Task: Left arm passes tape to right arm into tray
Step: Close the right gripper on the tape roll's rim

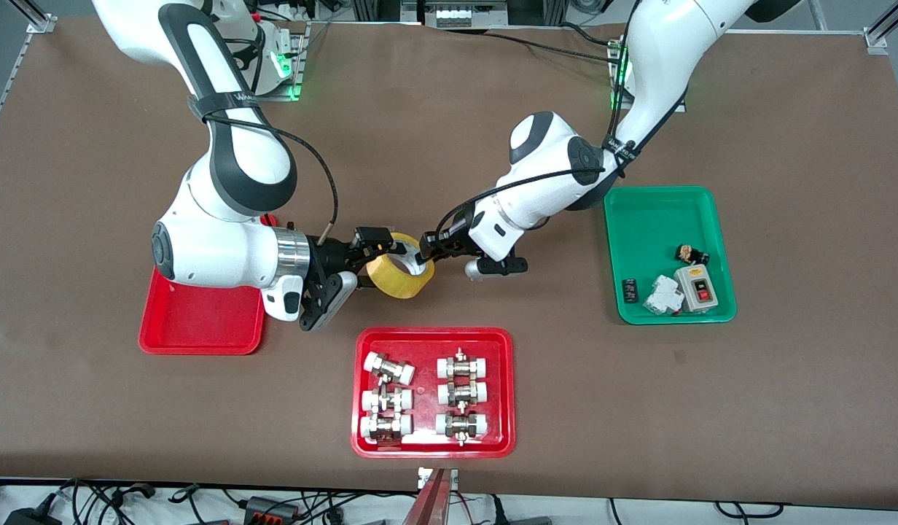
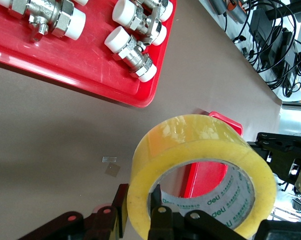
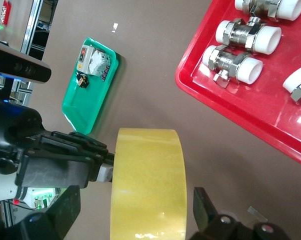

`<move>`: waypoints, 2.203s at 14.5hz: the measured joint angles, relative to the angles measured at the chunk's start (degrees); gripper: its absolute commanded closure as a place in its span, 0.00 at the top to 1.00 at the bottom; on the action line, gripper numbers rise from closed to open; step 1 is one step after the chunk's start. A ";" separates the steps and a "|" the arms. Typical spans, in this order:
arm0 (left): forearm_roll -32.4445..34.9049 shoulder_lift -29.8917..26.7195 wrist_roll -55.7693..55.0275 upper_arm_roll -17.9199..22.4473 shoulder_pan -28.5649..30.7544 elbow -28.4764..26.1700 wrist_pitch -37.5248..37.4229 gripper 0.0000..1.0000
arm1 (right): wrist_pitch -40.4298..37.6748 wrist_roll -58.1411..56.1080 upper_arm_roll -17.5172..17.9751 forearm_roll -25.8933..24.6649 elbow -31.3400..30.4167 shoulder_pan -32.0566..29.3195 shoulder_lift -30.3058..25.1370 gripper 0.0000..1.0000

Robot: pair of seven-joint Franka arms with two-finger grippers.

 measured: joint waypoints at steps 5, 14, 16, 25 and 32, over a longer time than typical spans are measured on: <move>0.00 0.00 0.00 0.02 0.00 0.00 0.00 0.01 | -0.05 0.00 -0.03 0.00 -0.04 0.00 -0.04 1.00; 0.00 0.00 0.00 0.09 0.01 0.00 0.08 0.01 | -1.65 0.17 -0.72 0.00 -0.16 -0.35 -0.27 0.81; 0.00 0.00 0.00 0.13 0.03 0.02 0.17 0.01 | -1.99 0.21 -0.72 0.00 -0.16 -0.41 -0.27 0.73; 0.00 0.00 0.00 0.14 0.00 0.16 0.33 0.01 | -2.83 0.21 -1.08 0.08 -0.20 -0.60 -0.28 0.31; 0.02 -0.01 0.11 0.19 0.14 0.36 0.39 0.38 | -2.79 0.21 -1.07 0.11 -0.19 -0.60 -0.28 0.31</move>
